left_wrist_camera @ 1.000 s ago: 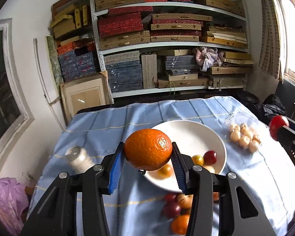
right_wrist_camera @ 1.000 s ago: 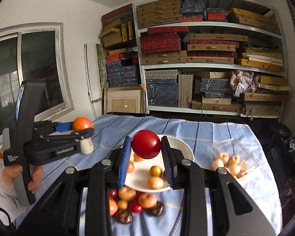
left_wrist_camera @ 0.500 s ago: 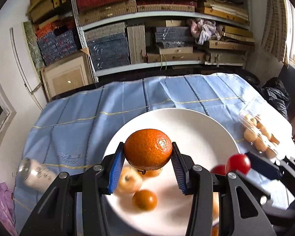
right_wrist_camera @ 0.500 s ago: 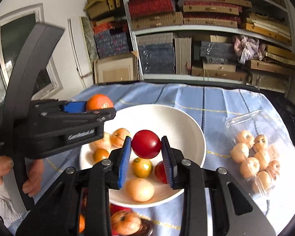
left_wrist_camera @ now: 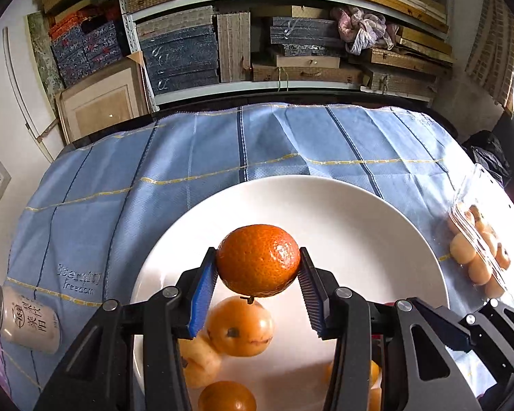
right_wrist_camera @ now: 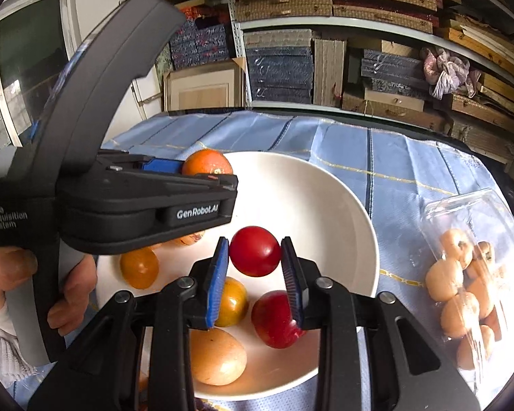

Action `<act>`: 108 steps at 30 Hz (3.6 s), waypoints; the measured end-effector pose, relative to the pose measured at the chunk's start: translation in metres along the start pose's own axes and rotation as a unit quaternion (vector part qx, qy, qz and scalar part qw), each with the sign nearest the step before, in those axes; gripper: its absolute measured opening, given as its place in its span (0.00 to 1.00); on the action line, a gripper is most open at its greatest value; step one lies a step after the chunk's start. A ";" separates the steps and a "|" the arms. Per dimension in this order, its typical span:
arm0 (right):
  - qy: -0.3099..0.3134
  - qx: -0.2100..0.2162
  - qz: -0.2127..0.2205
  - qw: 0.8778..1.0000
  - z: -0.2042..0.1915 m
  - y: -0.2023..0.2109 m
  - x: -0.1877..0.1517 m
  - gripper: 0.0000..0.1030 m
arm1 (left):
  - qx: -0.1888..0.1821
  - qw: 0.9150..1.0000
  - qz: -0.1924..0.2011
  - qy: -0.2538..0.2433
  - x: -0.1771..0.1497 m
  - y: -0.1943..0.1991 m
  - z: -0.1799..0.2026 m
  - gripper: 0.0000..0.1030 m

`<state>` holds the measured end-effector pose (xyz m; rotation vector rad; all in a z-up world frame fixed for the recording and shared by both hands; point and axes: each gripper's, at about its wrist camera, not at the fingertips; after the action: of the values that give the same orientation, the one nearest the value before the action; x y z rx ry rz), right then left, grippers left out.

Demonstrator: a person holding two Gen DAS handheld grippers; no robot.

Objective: Organize fruits
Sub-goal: 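Carry the mandarin and red fruit into the white dish and open both tools, then move both open tools back over the remaining fruit cluster, then grasp the second mandarin with the left tool while the right tool grasps the pale striped apple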

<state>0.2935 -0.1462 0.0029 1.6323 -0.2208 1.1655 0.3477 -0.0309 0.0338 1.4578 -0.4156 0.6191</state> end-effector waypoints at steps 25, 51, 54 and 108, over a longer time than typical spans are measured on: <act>0.007 -0.006 0.086 0.996 -0.008 0.073 0.017 0.33 | 0.019 0.998 0.059 0.010 0.007 0.066 -0.018 0.61; 0.041 -0.130 0.179 0.974 -0.092 0.203 -0.120 0.96 | -0.006 1.000 0.025 -0.011 -0.212 0.148 -0.063 0.73; 0.014 -0.136 0.145 0.980 -0.080 0.189 -0.122 0.96 | -0.004 0.999 0.031 -0.017 -0.213 0.146 -0.057 0.77; -0.033 -0.070 0.076 0.994 -0.073 0.153 -0.133 0.96 | -0.052 0.997 0.031 0.037 -0.213 0.135 -0.102 0.86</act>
<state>0.0854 -0.2025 -0.0049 1.5514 -0.4664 1.1832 0.0870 0.0418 0.0008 1.3226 -0.4306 0.6877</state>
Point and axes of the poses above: each gripper's, at about its wrist camera, not at the fingertips, and y roughly against the way its jaws point, z to its right, x to its top, and after that the axes turned 14 degrees about y, right-handed
